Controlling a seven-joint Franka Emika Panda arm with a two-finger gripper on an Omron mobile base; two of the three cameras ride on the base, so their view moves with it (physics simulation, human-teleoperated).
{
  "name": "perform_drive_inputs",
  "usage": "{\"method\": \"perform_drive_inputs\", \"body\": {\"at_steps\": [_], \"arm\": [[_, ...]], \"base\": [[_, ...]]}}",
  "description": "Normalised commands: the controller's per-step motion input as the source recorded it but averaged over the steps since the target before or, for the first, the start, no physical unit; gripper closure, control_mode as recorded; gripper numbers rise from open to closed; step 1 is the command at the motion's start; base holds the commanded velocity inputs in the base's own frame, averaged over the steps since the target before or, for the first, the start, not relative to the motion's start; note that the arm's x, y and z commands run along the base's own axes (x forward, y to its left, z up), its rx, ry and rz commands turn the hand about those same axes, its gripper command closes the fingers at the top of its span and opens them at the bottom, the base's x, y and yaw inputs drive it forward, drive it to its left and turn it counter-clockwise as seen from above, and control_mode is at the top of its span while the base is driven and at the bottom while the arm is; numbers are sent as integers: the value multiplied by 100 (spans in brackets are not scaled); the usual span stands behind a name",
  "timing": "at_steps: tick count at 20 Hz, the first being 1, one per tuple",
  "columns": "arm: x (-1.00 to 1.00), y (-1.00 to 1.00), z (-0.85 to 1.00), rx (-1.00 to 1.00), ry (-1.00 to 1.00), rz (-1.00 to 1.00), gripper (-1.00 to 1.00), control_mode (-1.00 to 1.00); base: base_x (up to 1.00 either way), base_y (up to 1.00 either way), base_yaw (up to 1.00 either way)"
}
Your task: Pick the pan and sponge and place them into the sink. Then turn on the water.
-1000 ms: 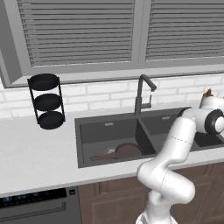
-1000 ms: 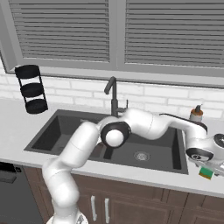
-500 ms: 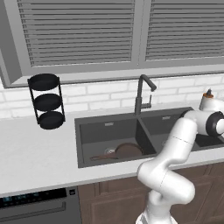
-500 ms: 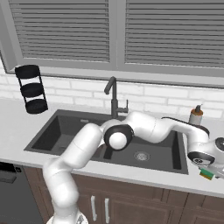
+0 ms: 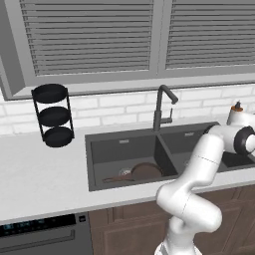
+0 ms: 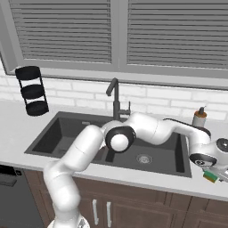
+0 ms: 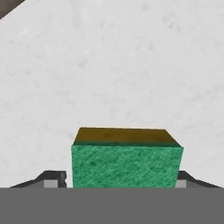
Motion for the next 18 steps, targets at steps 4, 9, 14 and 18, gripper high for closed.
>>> {"method": "perform_drive_inputs", "body": {"at_steps": [4,9,14,18], "arm": [[0,35,-42,-3,2,-13,100,-100],[-4,30,-38,1,1,-8,100,-100],[-39,19,18,12,-1,5,100,-100],[-30,56,44,-1,-3,14,100,-100]], "base": [[0,0,0],[0,0,0],[0,0,0],[0,0,0]]}}
